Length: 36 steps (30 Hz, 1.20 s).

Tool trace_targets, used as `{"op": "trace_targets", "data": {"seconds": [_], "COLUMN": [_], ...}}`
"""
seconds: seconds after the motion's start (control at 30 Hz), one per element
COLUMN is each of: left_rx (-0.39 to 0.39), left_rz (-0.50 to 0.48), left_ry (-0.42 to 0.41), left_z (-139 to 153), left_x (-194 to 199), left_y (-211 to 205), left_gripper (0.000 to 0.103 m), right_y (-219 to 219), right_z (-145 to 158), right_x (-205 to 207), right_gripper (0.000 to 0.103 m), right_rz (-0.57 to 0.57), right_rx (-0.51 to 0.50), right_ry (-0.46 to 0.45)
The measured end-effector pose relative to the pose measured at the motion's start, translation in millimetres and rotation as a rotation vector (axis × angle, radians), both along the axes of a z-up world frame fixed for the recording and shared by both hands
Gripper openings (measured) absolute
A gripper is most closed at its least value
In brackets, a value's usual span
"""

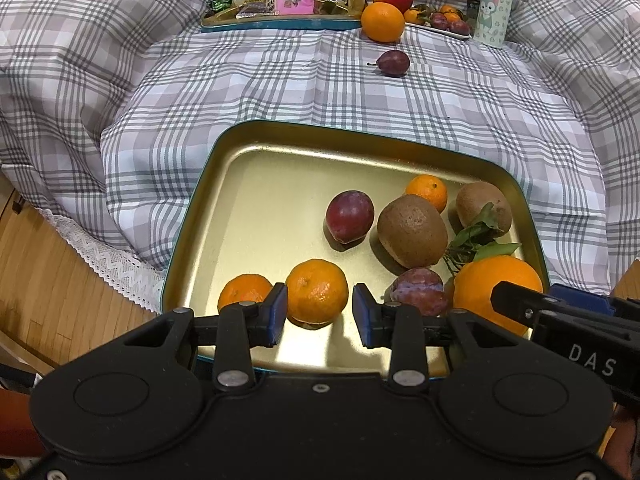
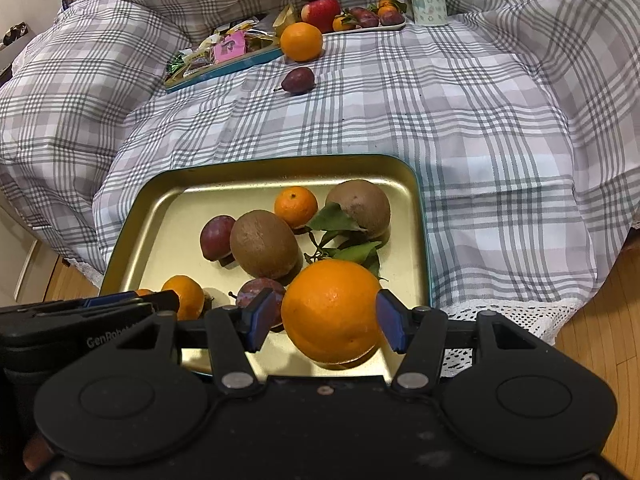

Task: Organize fruits

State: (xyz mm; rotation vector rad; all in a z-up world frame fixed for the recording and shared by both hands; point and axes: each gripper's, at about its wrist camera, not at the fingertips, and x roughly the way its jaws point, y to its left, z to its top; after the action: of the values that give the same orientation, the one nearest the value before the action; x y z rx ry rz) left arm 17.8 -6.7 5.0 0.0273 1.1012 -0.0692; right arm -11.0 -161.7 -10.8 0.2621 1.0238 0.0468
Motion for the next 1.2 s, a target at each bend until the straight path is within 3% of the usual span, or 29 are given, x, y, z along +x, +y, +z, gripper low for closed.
{"op": "trace_targets", "data": {"seconds": [0.87, 1.2], "left_rx": [0.0, -0.01], "left_rz": [-0.024, -0.051], "left_ry": [-0.006, -0.083], "left_z": [1.5, 13.9], "left_x": [2.3, 13.3], "left_y": [-2.1, -5.0], "left_gripper": [0.044, 0.044], "right_y": [-1.6, -13.4], "right_z": [1.2, 16.6], "right_x": [1.2, 13.5], "right_gripper": [0.059, 0.059], "right_rz": [-0.012, -0.046], "right_rx": [0.002, 0.008], "right_ry": [0.002, -0.051]}}
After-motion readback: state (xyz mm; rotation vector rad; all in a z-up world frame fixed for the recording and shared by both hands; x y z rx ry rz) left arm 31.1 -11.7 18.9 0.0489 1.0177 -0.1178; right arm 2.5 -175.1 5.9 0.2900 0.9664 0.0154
